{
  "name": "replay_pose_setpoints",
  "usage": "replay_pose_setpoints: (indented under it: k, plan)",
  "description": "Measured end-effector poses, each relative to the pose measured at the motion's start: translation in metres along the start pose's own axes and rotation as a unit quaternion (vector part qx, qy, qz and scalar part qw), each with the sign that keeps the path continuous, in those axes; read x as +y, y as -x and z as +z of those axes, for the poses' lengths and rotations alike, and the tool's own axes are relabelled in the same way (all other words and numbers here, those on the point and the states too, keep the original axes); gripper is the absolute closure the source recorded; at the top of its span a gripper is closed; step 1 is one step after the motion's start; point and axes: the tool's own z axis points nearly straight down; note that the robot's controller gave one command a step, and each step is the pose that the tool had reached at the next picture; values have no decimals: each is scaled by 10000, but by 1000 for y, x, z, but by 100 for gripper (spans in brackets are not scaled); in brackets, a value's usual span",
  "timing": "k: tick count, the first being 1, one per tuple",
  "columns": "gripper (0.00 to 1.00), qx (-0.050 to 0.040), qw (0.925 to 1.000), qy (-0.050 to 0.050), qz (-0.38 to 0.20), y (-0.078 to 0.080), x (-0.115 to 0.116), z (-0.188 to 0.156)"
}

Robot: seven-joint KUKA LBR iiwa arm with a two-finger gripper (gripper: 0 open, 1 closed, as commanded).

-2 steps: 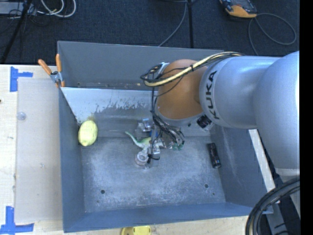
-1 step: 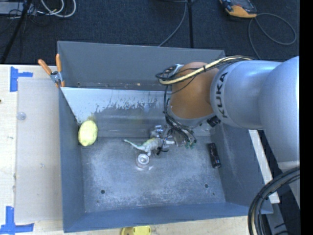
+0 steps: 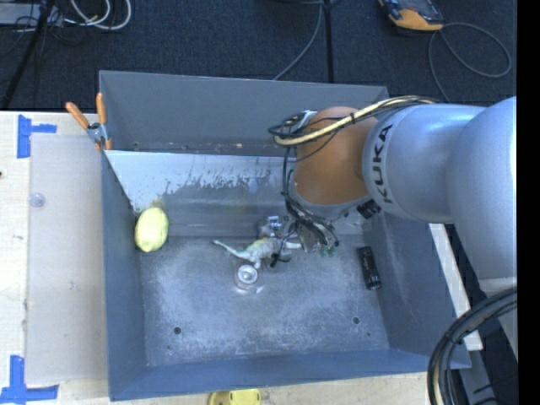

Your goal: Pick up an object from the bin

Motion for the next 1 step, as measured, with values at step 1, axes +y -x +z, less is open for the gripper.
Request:
replay_pose_setpoints:
  k: [1]
  plan:
    - [100, -5, 10000, 2, -68, -6, -11, -132]
